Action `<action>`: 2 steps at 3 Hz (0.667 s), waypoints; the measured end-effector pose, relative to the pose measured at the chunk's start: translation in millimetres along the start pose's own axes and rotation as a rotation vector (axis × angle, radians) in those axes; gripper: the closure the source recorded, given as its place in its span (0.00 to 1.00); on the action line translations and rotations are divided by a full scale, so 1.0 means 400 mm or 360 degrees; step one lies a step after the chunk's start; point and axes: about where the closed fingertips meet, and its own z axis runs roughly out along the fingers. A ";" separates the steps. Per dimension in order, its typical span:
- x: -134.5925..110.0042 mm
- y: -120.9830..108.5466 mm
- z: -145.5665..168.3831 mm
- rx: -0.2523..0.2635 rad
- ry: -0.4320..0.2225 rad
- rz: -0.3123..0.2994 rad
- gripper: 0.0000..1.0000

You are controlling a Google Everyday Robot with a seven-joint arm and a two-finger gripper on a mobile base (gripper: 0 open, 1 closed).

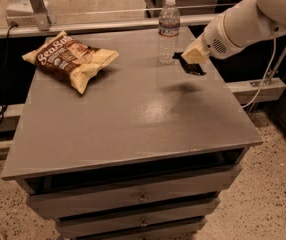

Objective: Move rxbar chocolate near water bottle

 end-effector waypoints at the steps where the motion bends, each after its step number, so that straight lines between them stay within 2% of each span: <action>1: 0.014 -0.067 0.065 -0.0006 -0.0023 0.0016 1.00; 2: 0.031 -0.113 0.124 -0.0004 -0.0024 0.0031 1.00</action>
Offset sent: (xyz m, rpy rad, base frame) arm 0.0908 -0.0247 -0.0486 0.0305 -0.0005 -0.0229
